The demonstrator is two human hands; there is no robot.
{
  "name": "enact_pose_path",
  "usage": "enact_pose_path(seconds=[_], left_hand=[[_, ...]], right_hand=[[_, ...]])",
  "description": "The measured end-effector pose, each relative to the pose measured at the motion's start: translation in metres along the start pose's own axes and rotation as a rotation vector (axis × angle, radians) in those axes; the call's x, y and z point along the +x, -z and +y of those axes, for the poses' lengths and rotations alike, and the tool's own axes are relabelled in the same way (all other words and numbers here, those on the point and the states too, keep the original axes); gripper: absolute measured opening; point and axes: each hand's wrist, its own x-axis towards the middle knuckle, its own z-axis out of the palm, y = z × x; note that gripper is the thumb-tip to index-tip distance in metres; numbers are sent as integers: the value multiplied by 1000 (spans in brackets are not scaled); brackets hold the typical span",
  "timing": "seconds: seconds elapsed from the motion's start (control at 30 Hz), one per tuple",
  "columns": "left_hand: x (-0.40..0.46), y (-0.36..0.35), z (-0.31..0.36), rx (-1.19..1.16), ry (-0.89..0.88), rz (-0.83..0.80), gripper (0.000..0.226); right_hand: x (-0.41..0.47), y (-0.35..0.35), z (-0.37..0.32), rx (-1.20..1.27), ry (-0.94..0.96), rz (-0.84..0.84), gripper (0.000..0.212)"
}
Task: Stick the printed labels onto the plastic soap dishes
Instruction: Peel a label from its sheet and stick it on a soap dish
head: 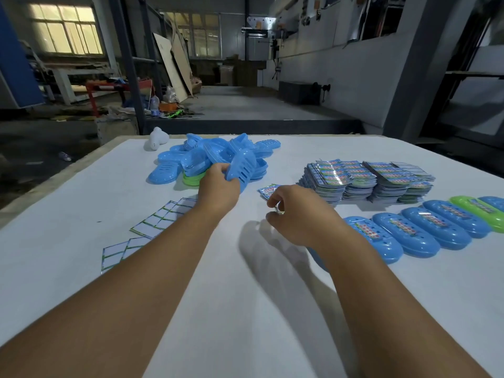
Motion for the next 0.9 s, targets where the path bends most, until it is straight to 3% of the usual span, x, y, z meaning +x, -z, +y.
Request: enact_pose_path(seconds=[0.2,0.3,0.4,0.63,0.77,0.9], left_hand=[[-33,47,18,30,-54,-93,27],[-57,65,17,-21,64,-193,34],[-79,71,11,-79,161,-260,34],[-83,73,-5,561,-327,-249,33],[-84,72,-7,593,-399,-291,36],[-86,72,-9,646,-481,-335,47]], right_hand=[[4,-3,-2,81,6,129,33],[3,-10,-9,175,77,73,41],[1,-18,-16,220,103,1,36],[11,-20,-6,1,-99,82,40],[13,-23,-4,-95,-186,53,20],[18,-21,-1,-101,-236,66,33]])
